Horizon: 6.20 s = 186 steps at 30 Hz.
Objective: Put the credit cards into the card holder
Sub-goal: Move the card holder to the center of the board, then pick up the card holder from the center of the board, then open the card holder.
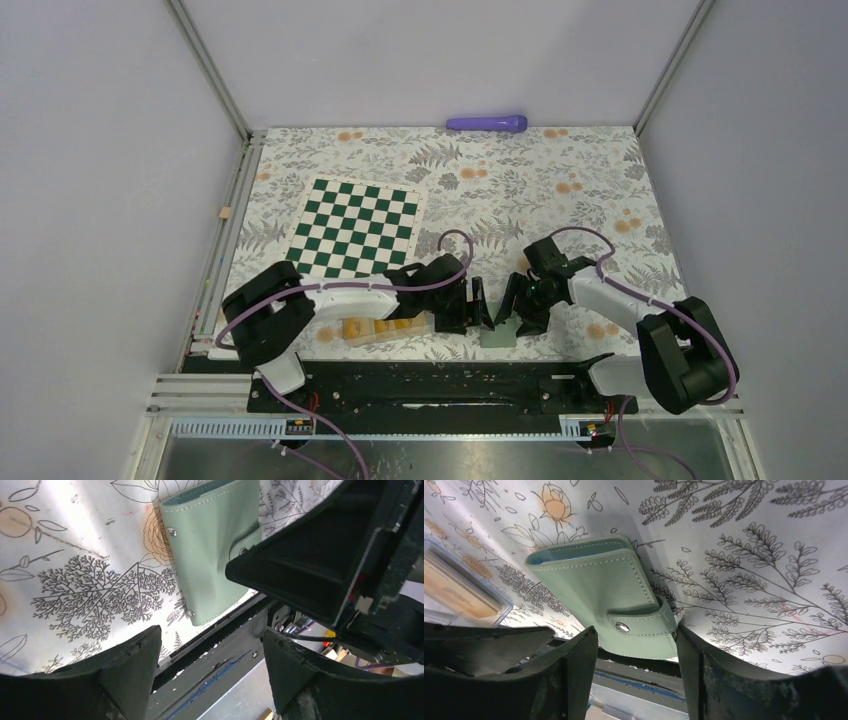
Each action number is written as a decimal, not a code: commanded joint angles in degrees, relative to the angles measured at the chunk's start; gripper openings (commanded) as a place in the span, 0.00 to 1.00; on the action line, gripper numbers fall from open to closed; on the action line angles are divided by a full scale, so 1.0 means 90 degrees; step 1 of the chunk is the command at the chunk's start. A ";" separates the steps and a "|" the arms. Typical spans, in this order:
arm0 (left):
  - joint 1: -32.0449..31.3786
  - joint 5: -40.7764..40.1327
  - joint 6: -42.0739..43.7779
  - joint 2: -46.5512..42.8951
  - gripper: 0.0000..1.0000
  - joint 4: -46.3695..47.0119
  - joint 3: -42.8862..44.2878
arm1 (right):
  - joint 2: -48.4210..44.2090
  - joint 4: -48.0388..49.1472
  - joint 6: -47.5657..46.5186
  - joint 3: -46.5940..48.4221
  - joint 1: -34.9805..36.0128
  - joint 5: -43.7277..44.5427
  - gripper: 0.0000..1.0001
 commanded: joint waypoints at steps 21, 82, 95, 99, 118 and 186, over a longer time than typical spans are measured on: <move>0.0346 0.0684 -0.0478 0.1446 0.55 0.1837 -0.0125 | 0.0075 0.1695 -0.0029 -0.0808 0.0052 -0.0573 0.34; 0.0207 -0.1321 0.1373 -0.2735 0.00 -0.0812 -0.0277 | -0.3196 -0.1515 -0.0792 0.1736 0.0057 -0.0135 0.99; -0.0773 -0.2498 0.1349 -0.1976 0.00 -0.2499 0.0892 | -0.2108 -0.1477 -0.0329 0.2172 0.1200 0.0920 0.99; -0.0811 -0.2469 0.1337 -0.1940 0.00 -0.2500 0.0969 | -0.1638 -0.1532 -0.0225 0.2254 0.1617 0.1464 0.93; -0.0889 -0.2278 0.1338 -0.1826 0.00 -0.2514 0.1056 | -0.0337 -0.1190 -0.0119 0.2282 0.2320 0.2197 0.77; -0.0371 -0.1322 0.0594 -0.2591 0.00 -0.0710 -0.0552 | -0.0889 -0.1142 -0.0604 0.1365 0.2036 0.2060 0.41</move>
